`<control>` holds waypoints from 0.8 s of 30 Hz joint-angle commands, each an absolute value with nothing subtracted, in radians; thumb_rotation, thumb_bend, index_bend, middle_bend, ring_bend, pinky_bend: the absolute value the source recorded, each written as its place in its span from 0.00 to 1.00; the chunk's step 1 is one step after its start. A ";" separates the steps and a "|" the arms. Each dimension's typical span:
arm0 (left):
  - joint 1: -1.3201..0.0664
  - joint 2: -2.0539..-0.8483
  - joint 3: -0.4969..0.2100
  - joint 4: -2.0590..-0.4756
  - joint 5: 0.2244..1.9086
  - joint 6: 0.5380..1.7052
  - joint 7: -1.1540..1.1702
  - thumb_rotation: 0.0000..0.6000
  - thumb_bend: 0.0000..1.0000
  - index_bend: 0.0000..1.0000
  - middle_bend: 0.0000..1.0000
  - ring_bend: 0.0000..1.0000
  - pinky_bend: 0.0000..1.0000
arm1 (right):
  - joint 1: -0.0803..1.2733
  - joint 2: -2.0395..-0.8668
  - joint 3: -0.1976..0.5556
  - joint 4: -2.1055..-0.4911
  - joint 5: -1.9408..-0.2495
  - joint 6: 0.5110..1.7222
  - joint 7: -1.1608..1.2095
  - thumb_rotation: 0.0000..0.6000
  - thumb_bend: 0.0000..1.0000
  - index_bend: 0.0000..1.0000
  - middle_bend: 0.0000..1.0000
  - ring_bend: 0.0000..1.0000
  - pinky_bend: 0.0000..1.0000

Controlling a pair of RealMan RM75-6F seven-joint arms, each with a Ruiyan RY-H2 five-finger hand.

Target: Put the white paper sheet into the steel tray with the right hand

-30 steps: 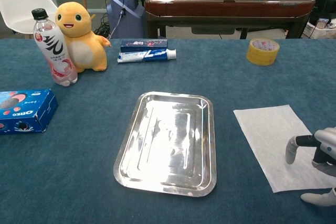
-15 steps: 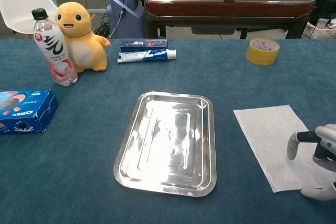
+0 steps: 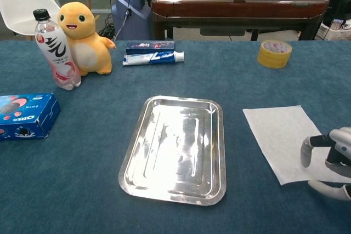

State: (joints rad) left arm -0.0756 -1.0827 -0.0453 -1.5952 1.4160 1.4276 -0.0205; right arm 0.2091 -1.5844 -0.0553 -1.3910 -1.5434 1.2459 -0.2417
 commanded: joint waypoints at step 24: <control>-0.073 -1.081 -0.046 -1.600 1.417 1.434 -0.018 1.00 0.07 0.00 0.01 0.02 0.41 | 0.219 -1.549 -0.005 -1.436 -1.518 1.276 -0.217 1.00 0.44 0.56 1.00 1.00 1.00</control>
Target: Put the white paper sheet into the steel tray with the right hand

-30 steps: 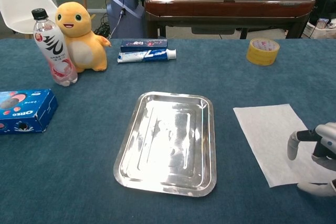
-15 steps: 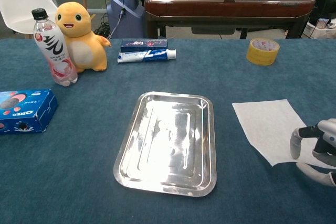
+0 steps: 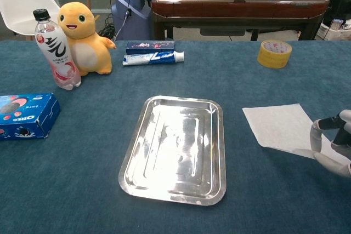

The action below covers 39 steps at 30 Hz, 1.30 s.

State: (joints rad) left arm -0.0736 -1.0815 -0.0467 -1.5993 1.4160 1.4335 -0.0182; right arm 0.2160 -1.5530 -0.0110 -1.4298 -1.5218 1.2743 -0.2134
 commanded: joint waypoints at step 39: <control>-0.056 -1.044 -0.057 -1.620 1.432 1.478 -0.066 1.00 0.07 0.06 0.02 0.02 0.41 | 0.395 -1.585 0.221 -1.625 -1.430 1.305 -0.414 1.00 0.51 0.58 1.00 1.00 1.00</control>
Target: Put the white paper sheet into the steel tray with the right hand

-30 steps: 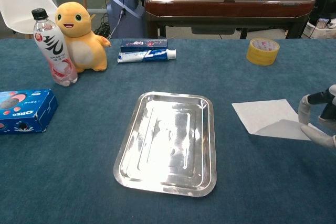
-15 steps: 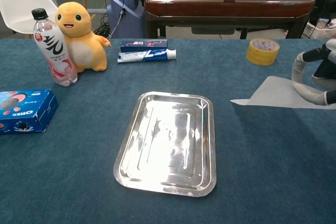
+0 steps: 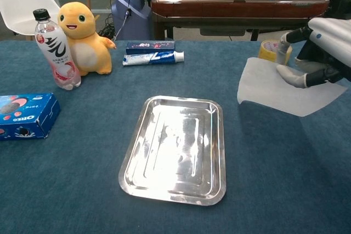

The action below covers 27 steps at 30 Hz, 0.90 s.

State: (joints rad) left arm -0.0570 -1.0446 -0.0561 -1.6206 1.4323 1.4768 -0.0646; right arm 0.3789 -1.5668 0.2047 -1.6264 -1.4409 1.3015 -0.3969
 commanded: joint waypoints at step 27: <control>-0.040 -1.019 -0.072 -1.625 1.422 1.506 -0.097 1.00 0.07 0.08 0.03 0.02 0.41 | 0.616 -1.716 0.288 -1.537 -1.430 1.209 -0.462 1.00 0.52 0.60 1.00 1.00 1.00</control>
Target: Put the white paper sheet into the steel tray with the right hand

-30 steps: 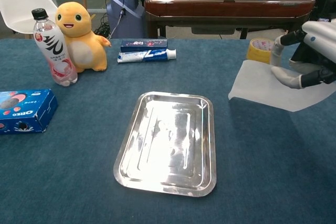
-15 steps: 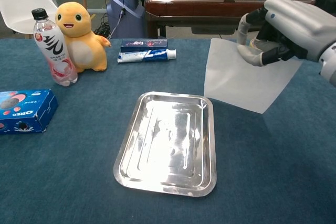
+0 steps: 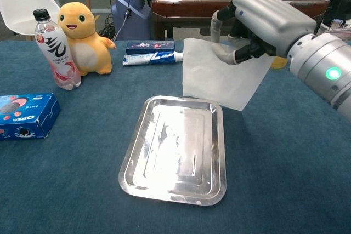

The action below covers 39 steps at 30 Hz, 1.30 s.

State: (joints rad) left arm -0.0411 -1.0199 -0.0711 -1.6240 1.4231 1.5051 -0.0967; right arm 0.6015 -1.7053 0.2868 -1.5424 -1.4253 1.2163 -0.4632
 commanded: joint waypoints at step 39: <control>-0.027 -0.990 -0.077 -1.640 1.415 1.511 -0.109 1.00 0.07 0.10 0.03 0.02 0.41 | 0.622 -1.819 0.176 -1.686 -1.378 1.267 -0.709 1.00 0.52 0.61 1.00 1.00 1.00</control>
State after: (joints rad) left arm -0.0274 -0.9902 -0.0768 -1.6397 1.4145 1.5109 -0.1091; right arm 0.6233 -1.8176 0.1776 -1.6871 -1.3794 1.2662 -0.7068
